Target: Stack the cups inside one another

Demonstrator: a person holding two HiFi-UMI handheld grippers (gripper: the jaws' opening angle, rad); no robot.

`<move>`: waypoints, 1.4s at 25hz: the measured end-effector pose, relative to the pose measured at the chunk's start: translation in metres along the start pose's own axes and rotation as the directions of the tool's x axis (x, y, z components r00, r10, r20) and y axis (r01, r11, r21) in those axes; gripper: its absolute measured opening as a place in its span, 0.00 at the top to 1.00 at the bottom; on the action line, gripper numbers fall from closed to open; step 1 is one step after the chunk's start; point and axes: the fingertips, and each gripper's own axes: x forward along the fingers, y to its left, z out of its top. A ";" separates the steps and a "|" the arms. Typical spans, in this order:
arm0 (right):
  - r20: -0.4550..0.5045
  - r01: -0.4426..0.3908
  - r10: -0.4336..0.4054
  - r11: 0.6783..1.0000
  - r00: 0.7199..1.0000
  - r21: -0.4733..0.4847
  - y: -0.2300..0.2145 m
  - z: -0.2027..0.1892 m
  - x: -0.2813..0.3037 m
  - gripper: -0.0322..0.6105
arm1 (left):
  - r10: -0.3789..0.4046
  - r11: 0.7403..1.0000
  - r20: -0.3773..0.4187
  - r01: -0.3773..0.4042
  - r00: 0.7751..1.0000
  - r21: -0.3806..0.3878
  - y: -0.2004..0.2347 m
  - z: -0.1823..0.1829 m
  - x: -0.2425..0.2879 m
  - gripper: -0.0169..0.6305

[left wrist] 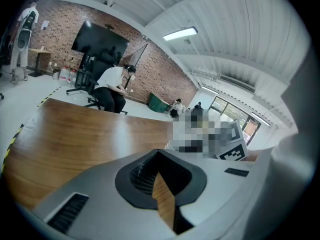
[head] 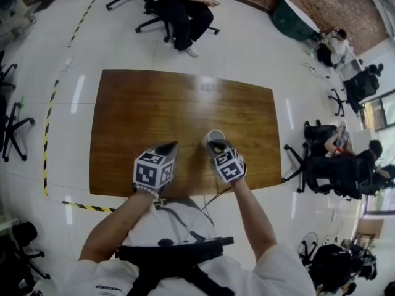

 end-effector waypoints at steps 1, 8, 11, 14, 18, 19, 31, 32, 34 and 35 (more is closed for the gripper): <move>0.001 0.003 -0.003 1.000 1.000 -0.001 0.001 0.000 0.000 0.88 | 0.000 1.000 0.000 0.000 1.000 -0.001 0.001 -0.001 -0.001 0.98; 0.031 0.043 -0.043 0.999 0.999 0.017 0.001 0.009 -0.012 0.83 | -0.015 1.000 -0.002 0.015 1.000 0.001 0.004 -0.005 -0.008 0.98; 0.083 0.089 -0.095 0.994 0.992 0.070 -0.005 0.022 -0.035 0.83 | -0.032 0.999 -0.005 0.032 0.999 0.007 0.004 -0.004 -0.013 0.98; 0.157 0.139 -0.168 0.974 0.973 0.177 -0.010 0.038 -0.066 0.83 | -0.056 0.998 -0.008 0.056 0.998 0.019 0.006 -0.005 -0.021 0.98; 0.256 0.142 -0.259 0.905 0.931 0.400 -0.005 0.049 -0.106 0.89 | -0.091 0.994 -0.011 0.092 0.996 0.058 0.010 -0.007 -0.036 0.98; 0.272 0.139 -0.284 0.882 0.919 0.451 -0.001 0.049 -0.114 0.92 | -0.101 0.992 -0.013 0.102 0.995 0.072 0.012 -0.007 -0.041 0.98; 0.274 0.159 -0.550 0.613 0.789 0.774 0.057 0.004 -0.205 0.95 | -0.189 0.940 -0.050 0.196 0.981 0.280 -0.023 -0.009 -0.071 0.98; 0.277 0.145 -0.559 0.595 0.781 0.791 0.062 -0.004 -0.212 0.95 | -0.191 0.936 -0.051 0.198 0.980 0.292 -0.029 -0.011 -0.075 0.98; 0.283 0.115 -0.575 0.558 0.767 0.822 0.071 -0.019 -0.227 0.95 | -0.194 0.930 -0.057 0.202 0.979 0.306 -0.043 -0.016 -0.084 0.98; 0.284 0.103 -0.583 0.541 0.761 0.835 0.075 -0.027 -0.234 0.95 | -0.193 0.930 -0.060 0.202 0.979 0.308 -0.050 -0.020 -0.087 0.98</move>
